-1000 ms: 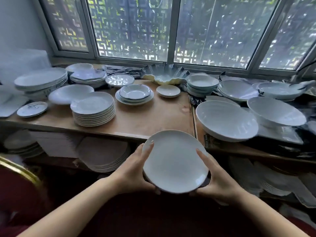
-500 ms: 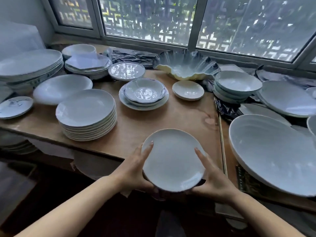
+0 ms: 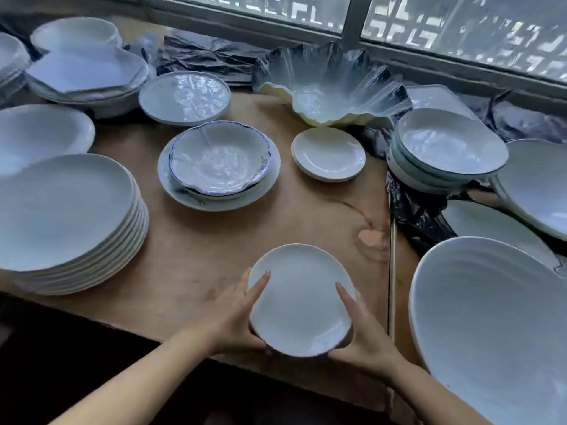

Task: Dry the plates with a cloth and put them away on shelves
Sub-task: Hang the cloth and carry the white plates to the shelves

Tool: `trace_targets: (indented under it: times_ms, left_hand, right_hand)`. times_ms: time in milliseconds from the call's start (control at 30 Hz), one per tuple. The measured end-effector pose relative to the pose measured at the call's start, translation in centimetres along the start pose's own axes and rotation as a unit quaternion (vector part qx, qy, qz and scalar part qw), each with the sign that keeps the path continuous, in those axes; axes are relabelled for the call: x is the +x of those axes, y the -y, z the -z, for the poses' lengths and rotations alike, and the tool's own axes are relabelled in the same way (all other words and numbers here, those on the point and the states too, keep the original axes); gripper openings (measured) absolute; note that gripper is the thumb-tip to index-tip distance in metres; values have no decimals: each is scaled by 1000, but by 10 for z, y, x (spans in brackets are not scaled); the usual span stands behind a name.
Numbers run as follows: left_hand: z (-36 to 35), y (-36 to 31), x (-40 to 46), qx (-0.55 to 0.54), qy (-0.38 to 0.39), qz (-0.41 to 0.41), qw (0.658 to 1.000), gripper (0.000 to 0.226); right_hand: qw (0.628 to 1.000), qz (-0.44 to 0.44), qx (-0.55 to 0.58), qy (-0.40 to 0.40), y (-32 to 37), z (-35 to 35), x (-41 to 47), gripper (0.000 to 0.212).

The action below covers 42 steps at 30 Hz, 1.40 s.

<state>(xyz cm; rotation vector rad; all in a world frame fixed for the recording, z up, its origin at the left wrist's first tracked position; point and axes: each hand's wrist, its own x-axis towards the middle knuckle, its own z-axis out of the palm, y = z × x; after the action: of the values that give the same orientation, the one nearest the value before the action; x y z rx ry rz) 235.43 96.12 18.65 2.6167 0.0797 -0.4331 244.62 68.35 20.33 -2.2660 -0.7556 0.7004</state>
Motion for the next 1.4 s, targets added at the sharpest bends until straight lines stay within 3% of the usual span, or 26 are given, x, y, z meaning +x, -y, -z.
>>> trace_targets:
  times_ms: [333,467,767,1100,1400]
  left_hand:
    - [-17,1,29,9,9,-31,999,134]
    - [-22,2,28,18,3,-33,999,130]
    - [-28,7,19,-46,-16,-31,998,131]
    - [3,59,-42,-79,-93,137,983,133]
    - [22,105,-62,-100,-103,238,961,136]
  right_hand:
    - [998,-59,11,-12,-18,-10,3,116]
    - [997,-76,2,-2,-17,-10,2,125]
    - [999,-37,-8,5,-19,-10,8,115]
    - [988,120,-58,75,43,-33,93,108]
    - [972,160,-104,137,85,-64,165,118]
